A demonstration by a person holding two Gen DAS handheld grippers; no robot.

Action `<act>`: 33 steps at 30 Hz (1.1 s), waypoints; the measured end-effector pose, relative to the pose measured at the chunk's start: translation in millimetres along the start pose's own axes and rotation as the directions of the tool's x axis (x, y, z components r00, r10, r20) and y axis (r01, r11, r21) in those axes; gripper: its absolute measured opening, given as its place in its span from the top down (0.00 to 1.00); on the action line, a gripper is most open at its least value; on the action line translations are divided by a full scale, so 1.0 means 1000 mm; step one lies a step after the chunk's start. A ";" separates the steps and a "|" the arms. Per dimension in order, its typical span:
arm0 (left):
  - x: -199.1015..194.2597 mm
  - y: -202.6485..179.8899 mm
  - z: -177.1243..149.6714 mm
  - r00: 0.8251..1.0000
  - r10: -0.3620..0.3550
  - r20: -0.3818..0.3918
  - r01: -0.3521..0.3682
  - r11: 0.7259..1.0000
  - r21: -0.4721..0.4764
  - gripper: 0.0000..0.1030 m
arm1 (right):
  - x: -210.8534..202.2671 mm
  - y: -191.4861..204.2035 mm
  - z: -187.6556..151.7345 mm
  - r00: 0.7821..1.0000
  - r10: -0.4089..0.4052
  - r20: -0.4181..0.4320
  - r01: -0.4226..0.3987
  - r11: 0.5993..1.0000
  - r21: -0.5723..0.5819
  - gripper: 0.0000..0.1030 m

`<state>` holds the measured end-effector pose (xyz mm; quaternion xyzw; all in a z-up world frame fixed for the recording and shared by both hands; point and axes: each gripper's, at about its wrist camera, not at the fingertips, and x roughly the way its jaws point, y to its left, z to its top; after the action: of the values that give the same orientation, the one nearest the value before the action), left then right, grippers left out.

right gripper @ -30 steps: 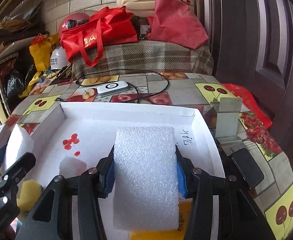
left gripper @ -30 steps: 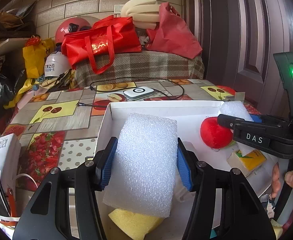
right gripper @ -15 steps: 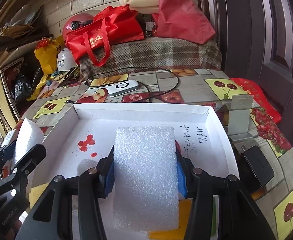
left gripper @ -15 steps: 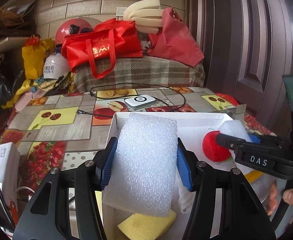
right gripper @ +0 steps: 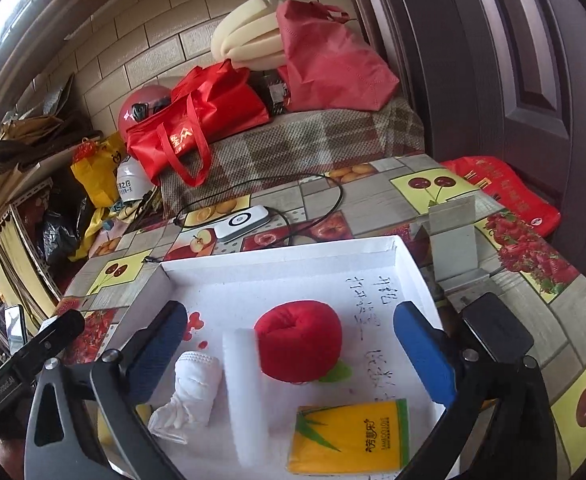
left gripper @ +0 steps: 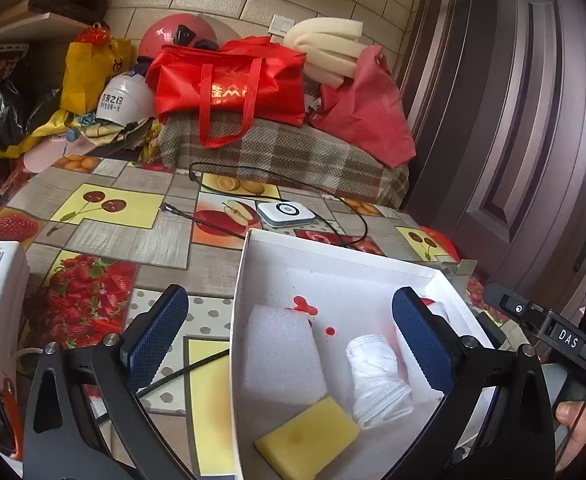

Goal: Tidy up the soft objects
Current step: 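Move both open tools back toward the remaining soft items on the table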

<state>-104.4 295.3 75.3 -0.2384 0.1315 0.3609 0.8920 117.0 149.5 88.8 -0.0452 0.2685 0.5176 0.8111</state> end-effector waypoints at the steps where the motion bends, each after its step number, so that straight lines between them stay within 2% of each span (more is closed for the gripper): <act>1: -0.007 0.001 -0.003 1.000 0.000 0.014 0.000 1.000 0.012 0.00 | -0.007 -0.001 -0.002 1.000 -0.003 0.022 0.003 1.000 -0.003 0.00; 5: -0.029 0.003 -0.017 1.000 -0.010 0.029 0.008 0.996 0.085 0.00 | -0.033 -0.006 -0.010 0.996 0.004 0.084 -0.002 1.000 -0.022 0.00; 8: -0.047 0.006 -0.030 1.000 -0.019 0.009 0.018 0.989 0.144 0.00 | -0.049 -0.015 -0.020 0.997 0.024 0.069 -0.022 0.999 -0.031 0.00; 11: -0.064 0.012 -0.043 0.998 -0.047 -0.029 0.051 0.986 0.156 0.00 | -0.066 -0.021 -0.037 0.998 -0.040 0.042 0.042 0.998 -0.055 0.00; 13: -0.073 0.015 -0.053 0.994 -0.078 -0.075 0.089 0.985 0.147 0.00 | -0.077 -0.030 -0.048 0.997 -0.060 0.038 0.061 0.998 -0.009 0.00; 15: -0.083 0.013 -0.065 0.984 -0.114 -0.137 0.135 0.978 0.160 0.00 | -0.083 -0.040 -0.058 1.000 0.000 -0.011 0.001 0.999 0.046 0.00; 18: -0.098 -0.002 -0.084 0.959 -0.163 -0.231 0.213 0.954 0.211 0.00 | -0.086 -0.037 -0.077 0.989 0.098 -0.107 -0.093 0.994 0.048 0.00; 22: -0.119 -0.030 -0.106 0.917 -0.239 -0.319 0.329 0.905 0.268 0.00 | -0.099 -0.002 -0.103 0.976 0.161 -0.147 -0.174 0.981 -0.084 0.00; 24: -0.127 -0.044 -0.118 0.889 -0.266 -0.372 0.385 0.875 0.294 0.00 | -0.108 0.019 -0.106 0.971 0.198 -0.136 -0.221 0.959 -0.177 0.02; 25: -0.130 -0.051 -0.123 0.881 -0.268 -0.390 0.401 0.861 0.312 0.00 | -0.113 0.029 -0.109 0.971 0.203 -0.125 -0.228 0.946 -0.232 0.02; 26: -0.133 -0.058 -0.127 0.878 -0.264 -0.400 0.409 0.848 0.338 0.00 | -0.116 0.038 -0.112 0.972 0.197 -0.126 -0.225 0.932 -0.283 0.02; 28: -0.139 -0.069 -0.133 0.882 -0.250 -0.399 0.410 0.825 0.389 0.00 | -0.112 0.053 -0.119 0.971 0.179 -0.159 -0.226 0.905 -0.360 0.02; 31: -0.134 -0.072 -0.137 0.883 -0.211 -0.419 0.392 0.823 0.412 0.01 | -0.104 0.061 -0.123 0.967 0.158 -0.200 -0.228 0.887 -0.401 0.02; 32: -0.131 -0.073 -0.138 0.880 -0.198 -0.432 0.387 0.825 0.411 0.03 | -0.102 0.061 -0.123 0.966 0.154 -0.207 -0.228 0.884 -0.408 0.02; 33: -0.128 -0.073 -0.139 0.877 -0.188 -0.441 0.384 0.828 0.410 0.12 | -0.099 0.061 -0.124 0.967 0.139 -0.213 -0.220 0.879 -0.423 0.02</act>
<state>-151.9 102.8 33.3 -0.0899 0.3510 0.1219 0.9241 -15.8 53.2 43.5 -0.2490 0.2172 0.6322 0.7008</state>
